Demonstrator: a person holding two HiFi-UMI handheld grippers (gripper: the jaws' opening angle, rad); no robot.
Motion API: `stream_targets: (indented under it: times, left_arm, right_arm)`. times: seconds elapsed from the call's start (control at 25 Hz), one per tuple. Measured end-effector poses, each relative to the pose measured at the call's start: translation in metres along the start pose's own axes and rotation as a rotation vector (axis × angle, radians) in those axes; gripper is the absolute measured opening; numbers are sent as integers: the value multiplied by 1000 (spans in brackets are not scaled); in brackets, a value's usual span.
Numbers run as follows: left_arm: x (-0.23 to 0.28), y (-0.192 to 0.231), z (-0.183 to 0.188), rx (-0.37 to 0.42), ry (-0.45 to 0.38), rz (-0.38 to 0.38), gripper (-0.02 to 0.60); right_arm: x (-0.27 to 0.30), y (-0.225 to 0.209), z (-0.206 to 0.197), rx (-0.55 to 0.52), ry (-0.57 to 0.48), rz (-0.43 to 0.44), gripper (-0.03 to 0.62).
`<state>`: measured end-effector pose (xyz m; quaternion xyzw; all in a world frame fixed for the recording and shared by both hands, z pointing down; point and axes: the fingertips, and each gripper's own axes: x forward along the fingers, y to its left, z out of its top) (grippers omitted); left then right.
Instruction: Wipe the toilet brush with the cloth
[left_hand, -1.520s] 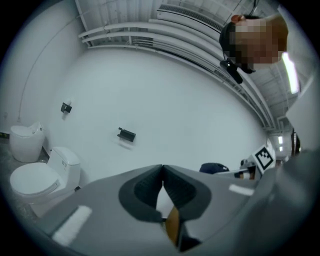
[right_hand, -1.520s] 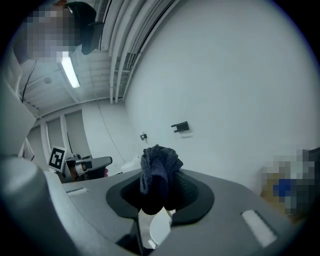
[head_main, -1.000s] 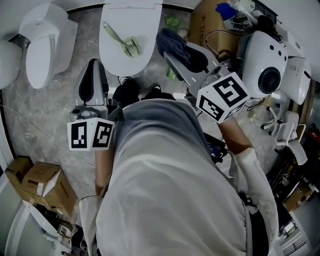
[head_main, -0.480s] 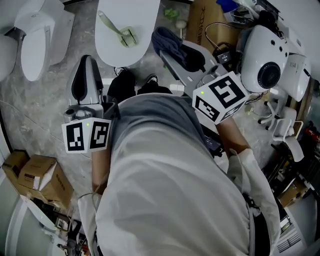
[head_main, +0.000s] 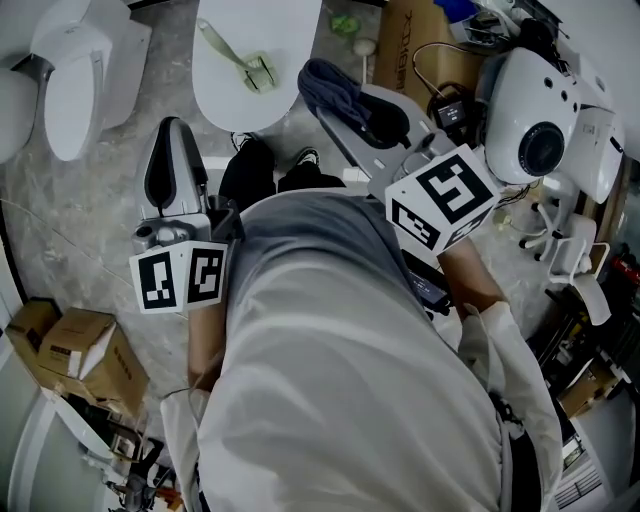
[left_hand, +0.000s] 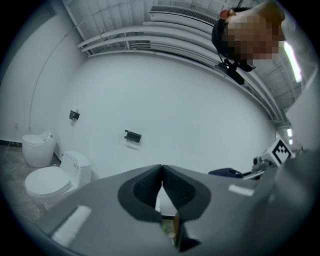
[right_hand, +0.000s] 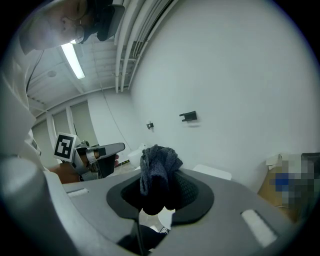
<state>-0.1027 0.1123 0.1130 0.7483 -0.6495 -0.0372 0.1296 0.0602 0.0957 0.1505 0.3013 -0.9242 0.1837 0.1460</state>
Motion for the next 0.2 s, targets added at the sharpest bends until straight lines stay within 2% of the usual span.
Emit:
stream_targets:
  times: [0.2]
  left_arm:
    - [-2, 1, -2, -2, 12, -1, 0]
  right_arm:
    - [-3, 7, -3, -16, 4, -23, 89]
